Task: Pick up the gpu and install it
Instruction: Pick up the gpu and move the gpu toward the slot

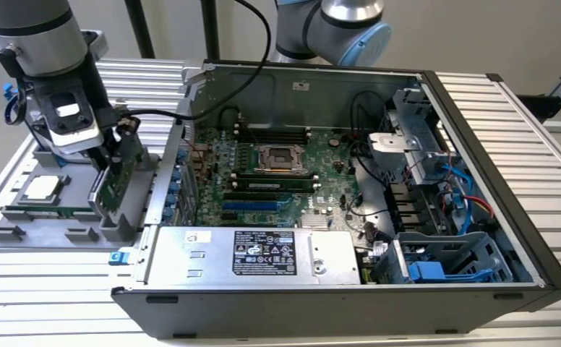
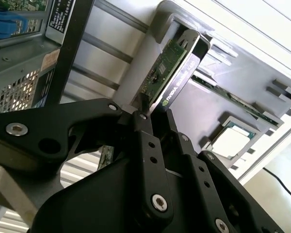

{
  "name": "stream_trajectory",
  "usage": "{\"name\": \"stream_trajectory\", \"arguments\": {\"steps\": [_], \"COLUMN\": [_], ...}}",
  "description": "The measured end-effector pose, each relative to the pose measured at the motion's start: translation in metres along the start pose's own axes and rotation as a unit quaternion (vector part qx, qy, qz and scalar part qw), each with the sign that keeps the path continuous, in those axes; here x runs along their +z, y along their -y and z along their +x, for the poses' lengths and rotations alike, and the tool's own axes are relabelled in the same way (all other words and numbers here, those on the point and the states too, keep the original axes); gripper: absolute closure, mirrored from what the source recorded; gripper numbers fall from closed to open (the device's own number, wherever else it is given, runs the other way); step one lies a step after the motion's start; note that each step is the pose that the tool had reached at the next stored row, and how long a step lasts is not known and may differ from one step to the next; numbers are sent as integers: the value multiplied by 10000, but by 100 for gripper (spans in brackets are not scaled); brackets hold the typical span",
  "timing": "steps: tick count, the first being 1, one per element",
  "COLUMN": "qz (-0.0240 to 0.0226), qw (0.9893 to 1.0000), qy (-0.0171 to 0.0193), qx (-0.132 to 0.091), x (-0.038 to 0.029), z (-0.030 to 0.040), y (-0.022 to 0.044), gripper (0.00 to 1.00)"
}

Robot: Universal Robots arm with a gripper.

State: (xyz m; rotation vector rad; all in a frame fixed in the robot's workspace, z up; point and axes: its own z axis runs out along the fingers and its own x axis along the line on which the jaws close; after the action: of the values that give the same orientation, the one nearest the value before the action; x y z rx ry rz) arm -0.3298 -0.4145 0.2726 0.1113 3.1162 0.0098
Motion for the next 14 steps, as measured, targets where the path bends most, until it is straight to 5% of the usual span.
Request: {"name": "stream_trajectory", "arguments": {"steps": [14], "qz": [0], "qw": [10000], "qy": [0], "qx": [0], "x": [-114], "z": [-3], "y": [-1], "gripper": [100]}}
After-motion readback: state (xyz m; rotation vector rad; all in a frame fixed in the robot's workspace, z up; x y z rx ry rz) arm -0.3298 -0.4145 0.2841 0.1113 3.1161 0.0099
